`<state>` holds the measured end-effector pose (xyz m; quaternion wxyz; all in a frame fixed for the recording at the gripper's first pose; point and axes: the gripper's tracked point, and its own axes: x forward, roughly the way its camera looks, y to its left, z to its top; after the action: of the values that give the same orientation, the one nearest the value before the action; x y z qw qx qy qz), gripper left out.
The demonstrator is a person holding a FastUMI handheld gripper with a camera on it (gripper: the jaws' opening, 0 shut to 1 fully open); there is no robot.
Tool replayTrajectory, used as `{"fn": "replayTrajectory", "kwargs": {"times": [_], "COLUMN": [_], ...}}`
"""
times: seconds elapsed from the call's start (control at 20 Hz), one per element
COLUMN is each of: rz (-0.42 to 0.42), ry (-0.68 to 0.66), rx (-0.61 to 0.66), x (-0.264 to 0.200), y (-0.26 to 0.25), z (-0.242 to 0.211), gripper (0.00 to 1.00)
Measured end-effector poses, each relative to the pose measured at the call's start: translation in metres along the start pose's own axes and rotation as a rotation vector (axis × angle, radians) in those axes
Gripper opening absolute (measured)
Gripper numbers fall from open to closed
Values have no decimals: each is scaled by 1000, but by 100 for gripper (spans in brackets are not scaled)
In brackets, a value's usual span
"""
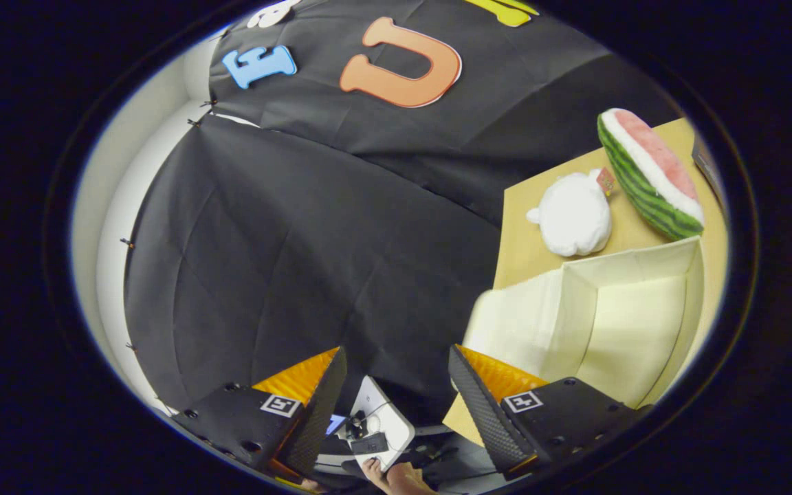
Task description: Open the storage box then place both shoes into the box .Put the left shoe in first, then the right shoe, with the right side of both shoes facing outward in a uniform manner.
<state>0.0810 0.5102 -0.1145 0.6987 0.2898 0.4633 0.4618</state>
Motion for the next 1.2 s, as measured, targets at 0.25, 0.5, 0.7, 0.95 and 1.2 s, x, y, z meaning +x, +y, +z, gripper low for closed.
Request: {"fn": "replayTrajectory", "kwargs": {"times": [0.25, 0.5, 0.7, 0.95, 1.2], "rz": [-179, -316, -442, -622, -726], "ry": [35, 30, 21, 10, 64], "rx": [-139, -269, -317, -305, -231], "x": [-40, -106, -171, -244, -287], "y": [-49, -112, -177, -265, -338], "z": [-7, -3, 4, 2, -25], "gripper": [95, 96, 95, 96, 95]}}
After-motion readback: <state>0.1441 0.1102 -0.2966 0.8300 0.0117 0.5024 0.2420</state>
